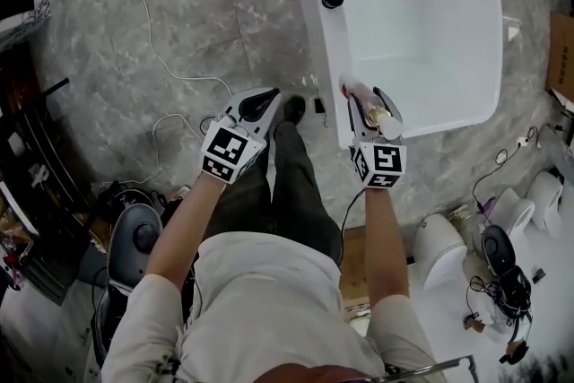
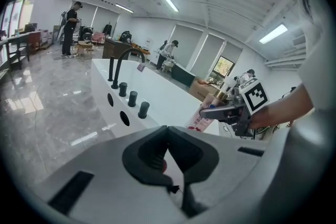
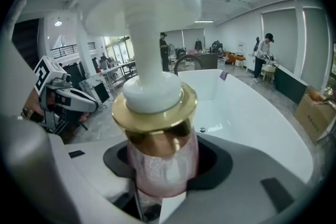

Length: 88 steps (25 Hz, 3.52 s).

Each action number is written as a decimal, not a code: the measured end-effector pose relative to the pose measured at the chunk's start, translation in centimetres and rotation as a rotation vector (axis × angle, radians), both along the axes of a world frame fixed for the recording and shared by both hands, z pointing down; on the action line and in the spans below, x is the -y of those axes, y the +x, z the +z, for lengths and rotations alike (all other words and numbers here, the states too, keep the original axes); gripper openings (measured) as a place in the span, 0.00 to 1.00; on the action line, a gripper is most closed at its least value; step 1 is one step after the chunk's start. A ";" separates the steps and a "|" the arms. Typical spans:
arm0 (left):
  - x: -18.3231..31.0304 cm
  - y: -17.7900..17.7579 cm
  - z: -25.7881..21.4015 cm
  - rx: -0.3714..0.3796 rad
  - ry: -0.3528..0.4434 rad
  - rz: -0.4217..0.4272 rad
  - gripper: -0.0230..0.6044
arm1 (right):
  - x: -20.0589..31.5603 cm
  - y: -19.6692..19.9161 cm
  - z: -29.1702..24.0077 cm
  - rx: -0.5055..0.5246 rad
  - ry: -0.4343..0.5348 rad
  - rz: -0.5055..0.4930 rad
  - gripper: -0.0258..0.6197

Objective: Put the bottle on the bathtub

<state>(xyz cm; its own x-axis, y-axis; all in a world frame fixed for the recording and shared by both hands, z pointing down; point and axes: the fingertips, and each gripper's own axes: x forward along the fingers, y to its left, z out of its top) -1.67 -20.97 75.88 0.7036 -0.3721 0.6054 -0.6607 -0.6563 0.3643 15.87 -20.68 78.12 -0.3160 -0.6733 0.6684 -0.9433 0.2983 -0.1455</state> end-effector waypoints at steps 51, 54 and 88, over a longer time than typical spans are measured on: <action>-1.9 1.1 11.5 0.039 -0.166 -0.015 0.05 | 0.0 0.2 10.8 -0.076 -0.019 0.023 0.50; -2.2 0.8 10.7 0.038 -0.165 -0.009 0.05 | -1.2 0.5 10.2 -0.094 -0.028 0.027 0.50; -8.3 2.8 -20.5 -0.083 0.107 0.234 0.05 | -14.3 -1.1 -21.2 0.007 0.109 0.319 0.23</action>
<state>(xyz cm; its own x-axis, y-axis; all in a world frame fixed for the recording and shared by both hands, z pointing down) 1.09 -12.63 55.39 0.8234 -0.2527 0.5081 -0.4576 -0.8251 0.3312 14.76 -6.35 56.94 -0.0824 -0.8065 0.5855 -0.9907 0.0026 -0.1359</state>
